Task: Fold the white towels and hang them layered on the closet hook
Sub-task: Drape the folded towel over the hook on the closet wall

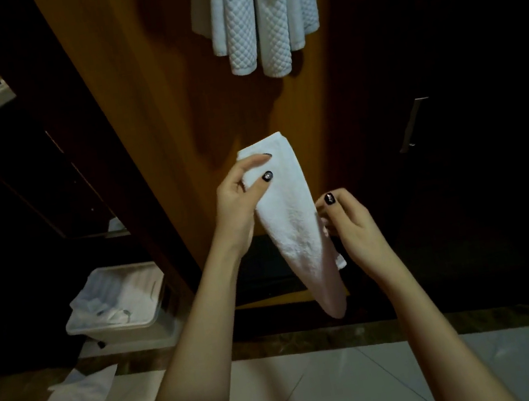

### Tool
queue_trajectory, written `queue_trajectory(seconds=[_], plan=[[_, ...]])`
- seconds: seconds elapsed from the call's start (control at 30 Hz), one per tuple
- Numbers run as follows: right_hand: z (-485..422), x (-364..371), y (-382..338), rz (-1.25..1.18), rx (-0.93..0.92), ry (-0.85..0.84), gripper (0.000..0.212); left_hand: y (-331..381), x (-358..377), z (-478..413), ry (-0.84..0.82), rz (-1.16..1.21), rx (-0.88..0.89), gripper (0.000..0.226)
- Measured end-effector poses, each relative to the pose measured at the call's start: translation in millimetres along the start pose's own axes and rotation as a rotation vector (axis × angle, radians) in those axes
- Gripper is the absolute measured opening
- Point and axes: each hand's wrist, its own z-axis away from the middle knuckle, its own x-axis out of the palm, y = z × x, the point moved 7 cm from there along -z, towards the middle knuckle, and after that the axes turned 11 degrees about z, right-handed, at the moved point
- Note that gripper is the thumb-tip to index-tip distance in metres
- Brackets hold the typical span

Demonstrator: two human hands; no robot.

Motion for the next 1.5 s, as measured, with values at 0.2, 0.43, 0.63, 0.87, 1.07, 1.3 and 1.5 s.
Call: queue_trajectory(seconds=[0.2,0.43,0.63,0.87,1.07,1.3,1.5], plan=[[-1,-3,-16,0.001,-0.021,-0.117,0.059,15,11,-20,-0.016,0.321,-0.053,0.020],[0,15,-3,0.077,0.089,-0.398,0.049,11,12,-33,0.036,0.276,-0.134,0.015],[14,14,7,0.071,0.142,-0.446,0.052,3,-7,-37,0.136,0.396,-0.168,0.042],[18,9,3,0.090,0.042,-0.386,0.049,0,-19,-40,0.091,0.458,-0.218,0.048],[18,-3,9,0.239,0.055,-0.217,0.033,-3,-29,-41,0.112,0.484,-0.194,0.026],[23,-14,-4,0.250,-0.009,-0.035,0.027,-2,-49,-40,0.160,0.424,-0.171,0.040],[24,-9,-13,0.172,-0.072,-0.053,0.012,1,-57,-42,0.159,0.434,-0.165,0.034]])
